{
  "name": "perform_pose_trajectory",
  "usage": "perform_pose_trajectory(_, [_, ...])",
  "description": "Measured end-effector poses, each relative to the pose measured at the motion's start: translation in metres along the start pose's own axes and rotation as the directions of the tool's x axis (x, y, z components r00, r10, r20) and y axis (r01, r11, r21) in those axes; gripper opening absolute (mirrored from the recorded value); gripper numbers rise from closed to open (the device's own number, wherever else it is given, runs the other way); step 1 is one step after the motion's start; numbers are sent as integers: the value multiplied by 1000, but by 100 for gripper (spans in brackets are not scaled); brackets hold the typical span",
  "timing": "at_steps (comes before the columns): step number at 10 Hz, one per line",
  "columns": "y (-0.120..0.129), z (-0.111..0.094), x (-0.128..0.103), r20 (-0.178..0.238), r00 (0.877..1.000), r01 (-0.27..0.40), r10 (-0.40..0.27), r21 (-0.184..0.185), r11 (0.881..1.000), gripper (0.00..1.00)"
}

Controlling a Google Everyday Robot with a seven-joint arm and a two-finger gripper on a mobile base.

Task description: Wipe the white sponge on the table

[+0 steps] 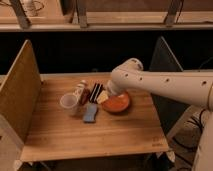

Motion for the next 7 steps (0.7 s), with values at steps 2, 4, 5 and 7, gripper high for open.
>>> perform_pose_trajectory(2, [-1,-1,-3,20,999,-32,33,-13,999,80])
perform_pose_trajectory(4, [0,-1,-14,80,978,-186,193,-84,979,80])
perform_pose_trajectory(5, [2,-1,-19,102,950,-280,295,-136,950,80])
perform_pose_trajectory(7, [6,-2,-19,97,894,-412,437,-208,887,80])
